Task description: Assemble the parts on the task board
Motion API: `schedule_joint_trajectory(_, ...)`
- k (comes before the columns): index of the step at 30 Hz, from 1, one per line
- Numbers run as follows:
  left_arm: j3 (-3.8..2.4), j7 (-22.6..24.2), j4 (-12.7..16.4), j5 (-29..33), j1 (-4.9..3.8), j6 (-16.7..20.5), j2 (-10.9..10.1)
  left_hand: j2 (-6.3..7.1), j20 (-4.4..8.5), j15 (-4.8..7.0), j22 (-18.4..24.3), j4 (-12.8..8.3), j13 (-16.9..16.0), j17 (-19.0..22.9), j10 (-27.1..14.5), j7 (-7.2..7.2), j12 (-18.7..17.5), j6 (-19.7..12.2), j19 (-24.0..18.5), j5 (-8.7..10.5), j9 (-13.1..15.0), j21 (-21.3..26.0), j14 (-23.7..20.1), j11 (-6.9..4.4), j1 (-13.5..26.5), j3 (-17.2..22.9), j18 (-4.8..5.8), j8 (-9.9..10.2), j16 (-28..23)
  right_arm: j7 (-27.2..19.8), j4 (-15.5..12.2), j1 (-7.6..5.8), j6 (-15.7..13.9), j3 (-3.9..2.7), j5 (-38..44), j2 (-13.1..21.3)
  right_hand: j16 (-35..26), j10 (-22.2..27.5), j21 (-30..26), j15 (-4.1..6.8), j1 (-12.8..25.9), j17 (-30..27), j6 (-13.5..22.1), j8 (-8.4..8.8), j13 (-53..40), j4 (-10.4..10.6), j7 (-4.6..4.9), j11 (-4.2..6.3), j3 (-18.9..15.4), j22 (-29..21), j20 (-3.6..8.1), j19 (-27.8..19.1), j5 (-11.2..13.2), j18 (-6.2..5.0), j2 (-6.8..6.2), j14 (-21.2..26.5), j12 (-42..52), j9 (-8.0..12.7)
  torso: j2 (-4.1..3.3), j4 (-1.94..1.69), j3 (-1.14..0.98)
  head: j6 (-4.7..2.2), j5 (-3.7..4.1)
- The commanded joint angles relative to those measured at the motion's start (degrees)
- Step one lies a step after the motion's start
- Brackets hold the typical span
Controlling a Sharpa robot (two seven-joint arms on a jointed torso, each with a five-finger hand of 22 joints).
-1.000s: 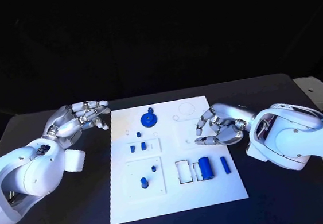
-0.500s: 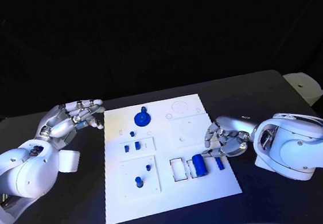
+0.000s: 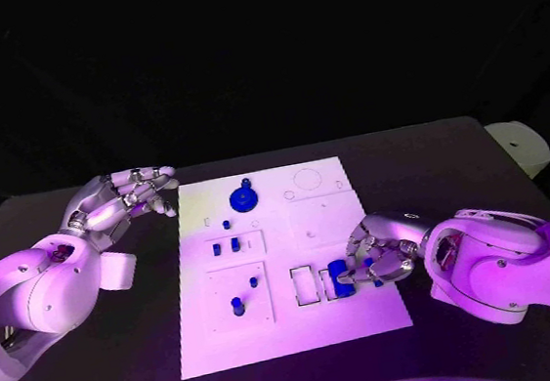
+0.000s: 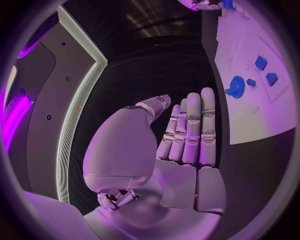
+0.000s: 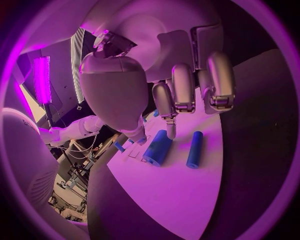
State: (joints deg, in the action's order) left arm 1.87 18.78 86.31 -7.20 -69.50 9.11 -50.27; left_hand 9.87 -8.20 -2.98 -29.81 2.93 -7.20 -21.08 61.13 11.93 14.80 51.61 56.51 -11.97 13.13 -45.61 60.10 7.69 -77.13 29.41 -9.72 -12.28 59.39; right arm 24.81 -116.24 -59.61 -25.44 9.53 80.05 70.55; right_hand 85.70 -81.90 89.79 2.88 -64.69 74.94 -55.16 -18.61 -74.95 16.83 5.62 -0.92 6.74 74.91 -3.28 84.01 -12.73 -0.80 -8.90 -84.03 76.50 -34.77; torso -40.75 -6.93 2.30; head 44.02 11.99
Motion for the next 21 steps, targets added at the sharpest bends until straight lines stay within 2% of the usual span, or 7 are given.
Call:
schedule_joint_trajectory(1, -0.03, 0.4, 0.2, 0.3, -0.01, -0.7, 0.0, -0.49, -0.13, -0.26, 0.1, 0.2, 0.0, 0.1, -0.5, 0.18, 0.3, -0.3, 0.2, -0.08, 0.0, 0.3, 0.0, 0.06, 0.0, -0.2, -0.8, 0.3, -0.2, 1.5, 0.4, 0.67, 1.2, 0.03, 1.9, -0.6, 0.3, -0.2, 0.2, 0.14, 0.5, 4.2, 0.0, -0.22, -3.7, 0.0, -0.28, 0.01, -0.6, 15.1, 0.26, 6.0, 0.2, 0.8, -0.05, -4.0, 0.2, -0.1, -0.01, 0.0, 0.04, 0.13, -0.15)
schedule_joint_trajectory(7, -0.03, 0.4, 0.2, 0.3, -0.01, -0.7, -0.1, -0.52, -0.14, -0.27, 0.1, 0.3, 0.0, 0.1, -0.5, 0.18, 0.3, -0.3, 0.2, -0.09, -0.1, 0.4, 0.0, 0.07, 0.1, -0.2, -0.79, 0.3, -0.2, 1.6, 1.1, 1.93, 1.2, 0.03, 2.7, -2.1, 0.3, -0.2, 0.2, 0.17, 0.2, 4.2, -0.1, -0.29, -3.7, -0.1, -0.33, 0.05, -1.1, 15.1, 0.27, 6.0, 0.5, 0.8, 0.03, -4.0, 0.1, -0.2, 0.03, 0.01, -0.02, 0.25, -0.44)
schedule_joint_trajectory(18, -0.03, 0.3, 0.3, 0.3, -0.01, -0.8, -0.1, -0.52, -0.14, -0.27, 0.1, 0.3, 0.0, 0.1, -0.5, 0.18, 0.3, -0.3, 0.2, -0.09, -0.1, 0.4, 0.0, 0.07, 0.1, -0.2, -0.79, 0.3, -0.2, 2.7, 2.7, 2.59, 0.8, 0.02, 5.2, -3.7, 0.3, -0.3, 0.2, 0.27, -2.3, 4.2, -0.2, -0.43, -4.1, -0.3, -0.44, 0.16, -2.1, 15.1, 0.35, 6.0, 0.2, 0.8, 0.69, -4.0, 0.3, -0.7, 0.05, 0.05, 0.06, 0.31, -0.38)
schedule_joint_trajectory(21, -0.03, 0.3, 0.3, 0.3, -0.01, -0.9, -0.2, -0.54, -0.16, -0.28, 0.1, 0.4, 0.0, 0.1, -0.5, 0.18, 0.3, -0.3, 0.2, -0.09, -0.1, 0.4, 0.0, 0.07, 0.2, -0.3, -0.79, 0.3, -0.2, 3.0, 3.0, 2.66, 0.4, 0.02, 5.8, -3.9, 0.3, -0.4, 0.2, 0.31, -4.5, 4.3, -0.2, -0.44, -4.3, -0.4, -0.48, 0.2, -2.4, 15.1, 0.39, 6.0, -0.6, 0.8, 1.06, -4.0, 0.4, -0.9, 0.03, -0.04, 0.04, 0.36, -0.43)
